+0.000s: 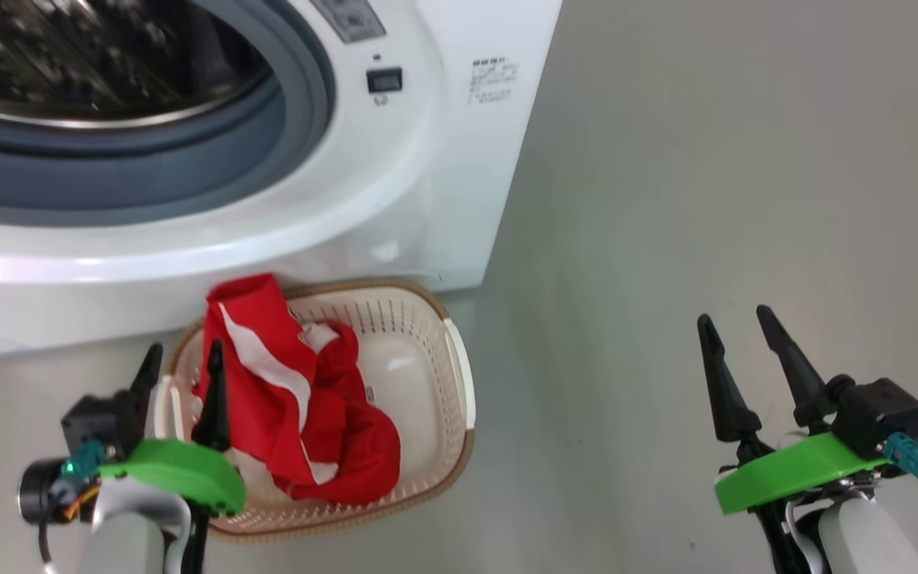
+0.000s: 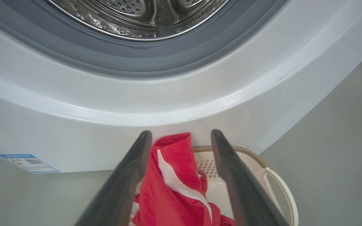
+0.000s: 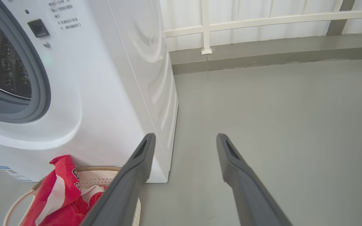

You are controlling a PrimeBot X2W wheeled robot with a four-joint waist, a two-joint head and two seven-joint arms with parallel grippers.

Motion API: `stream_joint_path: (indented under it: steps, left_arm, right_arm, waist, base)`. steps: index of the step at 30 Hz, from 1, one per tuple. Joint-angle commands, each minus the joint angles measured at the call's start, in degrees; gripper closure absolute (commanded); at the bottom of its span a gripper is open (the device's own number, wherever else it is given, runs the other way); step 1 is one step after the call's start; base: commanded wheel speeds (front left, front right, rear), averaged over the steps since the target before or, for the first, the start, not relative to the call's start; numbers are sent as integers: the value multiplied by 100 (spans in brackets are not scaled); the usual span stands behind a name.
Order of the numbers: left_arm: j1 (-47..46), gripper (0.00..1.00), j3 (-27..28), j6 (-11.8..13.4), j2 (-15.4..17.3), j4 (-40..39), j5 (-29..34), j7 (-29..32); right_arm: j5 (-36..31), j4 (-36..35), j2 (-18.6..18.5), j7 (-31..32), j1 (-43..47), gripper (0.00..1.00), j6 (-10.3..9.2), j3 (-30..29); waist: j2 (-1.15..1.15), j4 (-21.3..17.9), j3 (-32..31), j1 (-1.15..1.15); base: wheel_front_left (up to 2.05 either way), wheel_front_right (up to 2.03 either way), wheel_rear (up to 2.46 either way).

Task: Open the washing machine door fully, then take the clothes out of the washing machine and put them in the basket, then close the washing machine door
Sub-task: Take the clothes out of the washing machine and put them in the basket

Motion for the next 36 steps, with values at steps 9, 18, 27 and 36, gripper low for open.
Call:
stream_joint_path:
  steps: [9, 18, 27, 36]
  left_arm:
    - [683, 0, 151, -65, 89, -840, 101, -29]
    - [1355, 0, 150, -77, 87, -1577, 4, -29]
    - [1994, 0, 277, -71, 87, -2238, -28, -29]
    - [2547, 0, 315, 95, 87, -2736, -263, -29]
  right_arm:
    - [-166, -30, -44, -37, 338, 0, 36, 98]
    - [-233, 6, -44, -37, 667, 0, 36, 56]
    - [-297, -84, -44, -37, 992, 0, 36, -69]
    - [-337, -147, -44, -37, 1181, 0, 36, -142]
  waist:
    - [0, 134, -813, 0]
    - [0, 204, -1259, 0]
    - [0, 269, -1429, 0]
    - [0, 289, -1461, 0]
  base:
    - [0, 0, 0]
    - [0, 0, 0]
    - [0, 0, 0]
    - [0, 0, 0]
